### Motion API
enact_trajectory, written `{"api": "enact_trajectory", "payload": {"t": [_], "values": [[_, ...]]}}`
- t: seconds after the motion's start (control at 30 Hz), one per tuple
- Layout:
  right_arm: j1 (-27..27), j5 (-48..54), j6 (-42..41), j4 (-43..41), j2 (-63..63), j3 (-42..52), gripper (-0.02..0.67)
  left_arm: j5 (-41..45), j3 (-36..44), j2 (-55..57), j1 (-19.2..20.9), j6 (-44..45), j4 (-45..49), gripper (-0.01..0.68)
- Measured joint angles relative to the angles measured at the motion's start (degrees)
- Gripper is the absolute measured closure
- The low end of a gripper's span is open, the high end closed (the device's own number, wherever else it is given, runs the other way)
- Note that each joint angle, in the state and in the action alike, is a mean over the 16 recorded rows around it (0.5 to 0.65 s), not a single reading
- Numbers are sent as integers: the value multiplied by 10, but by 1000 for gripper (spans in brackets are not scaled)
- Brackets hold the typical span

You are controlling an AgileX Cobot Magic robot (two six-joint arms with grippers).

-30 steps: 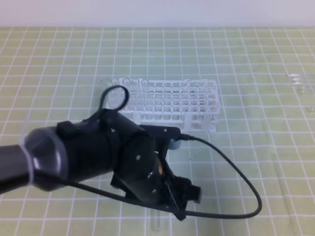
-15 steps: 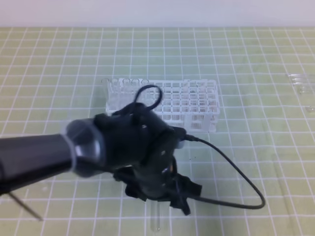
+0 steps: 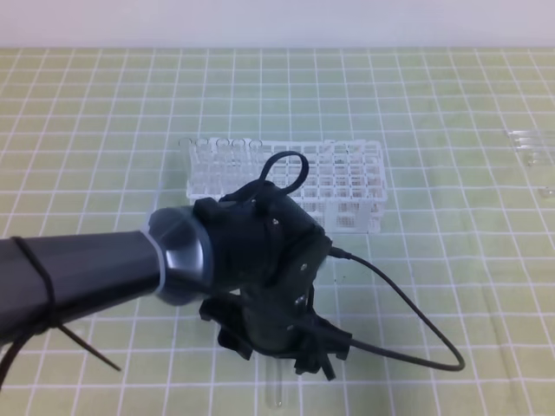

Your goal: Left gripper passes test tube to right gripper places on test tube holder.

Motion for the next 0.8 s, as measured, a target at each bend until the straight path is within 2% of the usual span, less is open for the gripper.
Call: {"api": "enact_trajectory", "payload": {"t": [0.8], "values": [[0,0,0,0,0,0,664,-28,0,18,1,-3,16,197]]}}
